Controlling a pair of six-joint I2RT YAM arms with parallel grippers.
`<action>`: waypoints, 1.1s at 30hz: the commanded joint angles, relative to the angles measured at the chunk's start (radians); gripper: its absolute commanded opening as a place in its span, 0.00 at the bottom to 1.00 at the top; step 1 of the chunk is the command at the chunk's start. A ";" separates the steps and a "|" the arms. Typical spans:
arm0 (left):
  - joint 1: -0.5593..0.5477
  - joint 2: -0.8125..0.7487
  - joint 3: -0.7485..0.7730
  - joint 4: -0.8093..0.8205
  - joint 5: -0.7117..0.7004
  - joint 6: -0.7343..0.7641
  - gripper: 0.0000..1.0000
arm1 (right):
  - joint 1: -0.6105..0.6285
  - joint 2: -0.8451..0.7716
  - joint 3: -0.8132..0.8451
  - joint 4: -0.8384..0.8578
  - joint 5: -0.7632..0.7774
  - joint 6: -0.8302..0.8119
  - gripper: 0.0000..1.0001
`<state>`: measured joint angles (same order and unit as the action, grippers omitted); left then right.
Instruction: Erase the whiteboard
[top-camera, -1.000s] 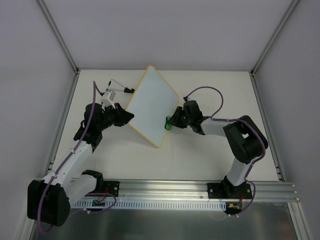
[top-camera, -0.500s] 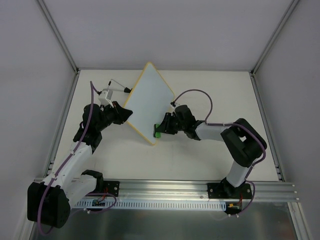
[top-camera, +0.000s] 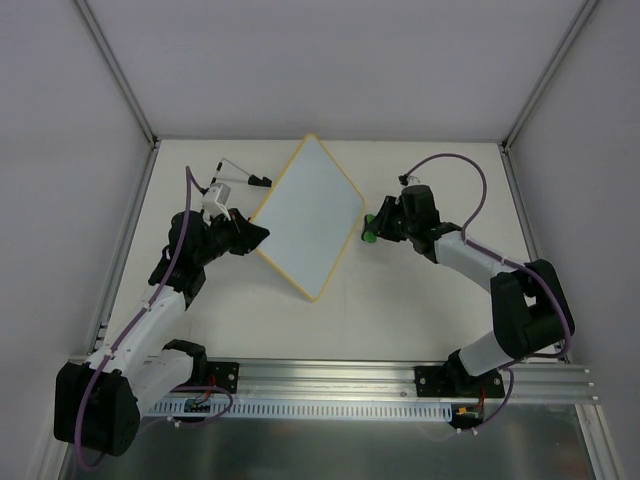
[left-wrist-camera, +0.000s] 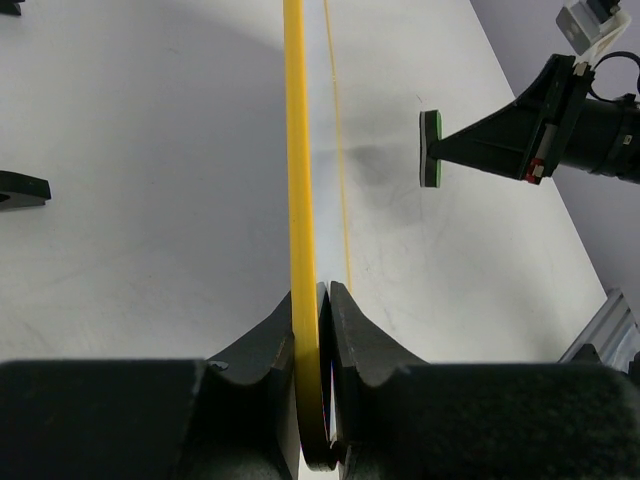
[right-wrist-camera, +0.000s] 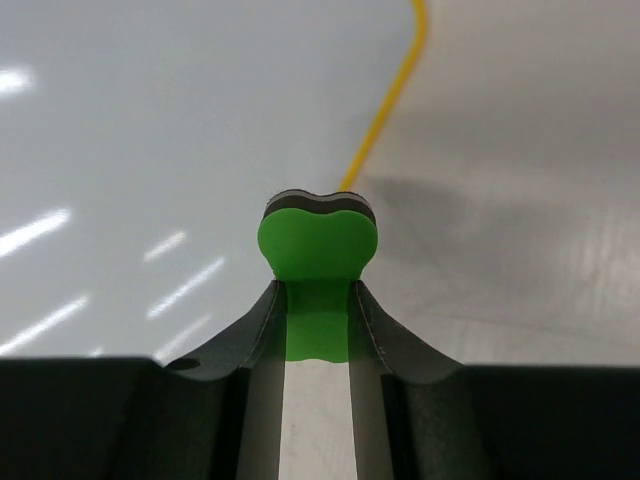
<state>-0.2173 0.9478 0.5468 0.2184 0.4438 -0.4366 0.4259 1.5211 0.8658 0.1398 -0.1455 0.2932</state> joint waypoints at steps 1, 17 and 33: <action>-0.011 -0.012 -0.004 -0.014 0.007 0.053 0.00 | -0.022 -0.022 0.027 -0.120 0.055 -0.049 0.00; -0.011 -0.009 -0.010 -0.014 0.018 0.026 0.00 | 0.247 0.160 0.099 -0.187 0.261 0.185 0.00; -0.011 0.002 -0.019 -0.008 0.030 0.010 0.00 | 0.356 0.244 0.136 -0.258 0.242 0.221 0.00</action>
<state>-0.2161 0.9474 0.5430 0.2214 0.4438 -0.4683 0.7452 1.7287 0.9840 -0.0811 0.1268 0.4904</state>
